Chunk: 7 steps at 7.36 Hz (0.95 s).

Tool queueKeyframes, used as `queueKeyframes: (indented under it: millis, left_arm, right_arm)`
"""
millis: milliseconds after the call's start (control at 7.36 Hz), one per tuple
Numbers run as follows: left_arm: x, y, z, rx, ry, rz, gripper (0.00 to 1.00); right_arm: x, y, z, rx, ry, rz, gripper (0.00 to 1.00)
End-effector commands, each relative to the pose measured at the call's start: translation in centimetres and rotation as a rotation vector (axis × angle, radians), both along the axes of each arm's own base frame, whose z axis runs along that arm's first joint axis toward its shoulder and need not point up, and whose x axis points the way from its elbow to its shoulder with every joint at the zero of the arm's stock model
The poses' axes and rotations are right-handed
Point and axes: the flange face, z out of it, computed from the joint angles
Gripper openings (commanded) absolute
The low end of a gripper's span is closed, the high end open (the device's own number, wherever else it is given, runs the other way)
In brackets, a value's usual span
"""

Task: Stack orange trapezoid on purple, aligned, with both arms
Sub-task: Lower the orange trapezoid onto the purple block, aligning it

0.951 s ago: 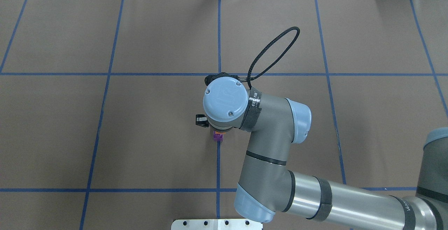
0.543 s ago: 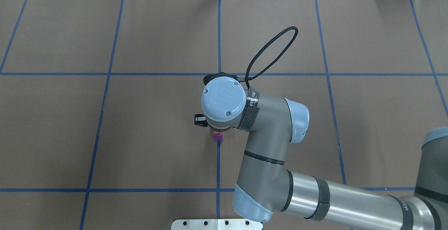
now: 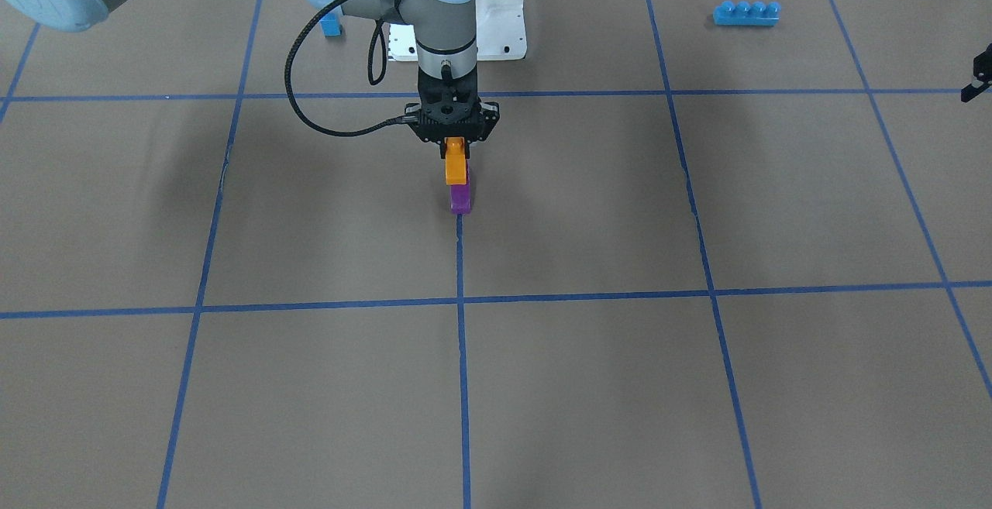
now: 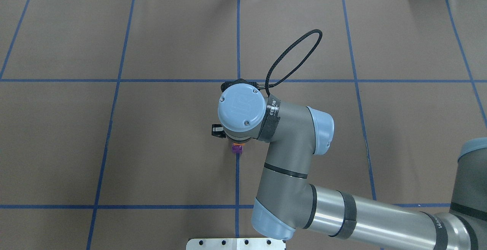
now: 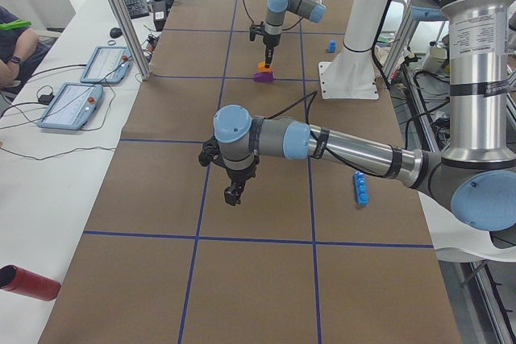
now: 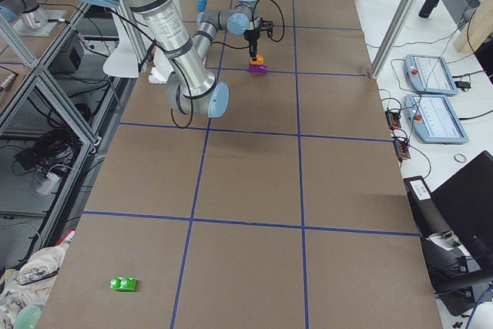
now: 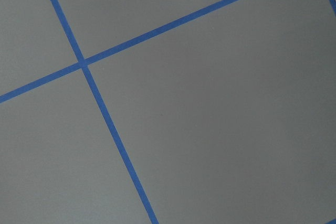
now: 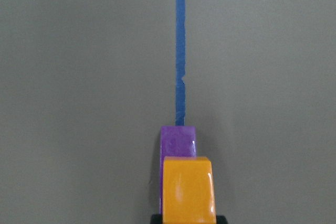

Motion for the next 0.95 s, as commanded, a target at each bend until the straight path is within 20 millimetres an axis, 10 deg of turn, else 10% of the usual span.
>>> queueKeyframes:
  millis: [0,815]
  left_arm:
    - [0.0,0.0,0.1,-0.002,0.000,0.000,1.00]
    - [0.0,0.0,0.1,-0.002,0.000,0.000,1.00]
  right_arm:
    - [-0.1,0.0,0.0,-0.001,0.002,0.000,0.00]
    - [-0.6,0.2,-0.8,0.015,0.007,0.013,0.00]
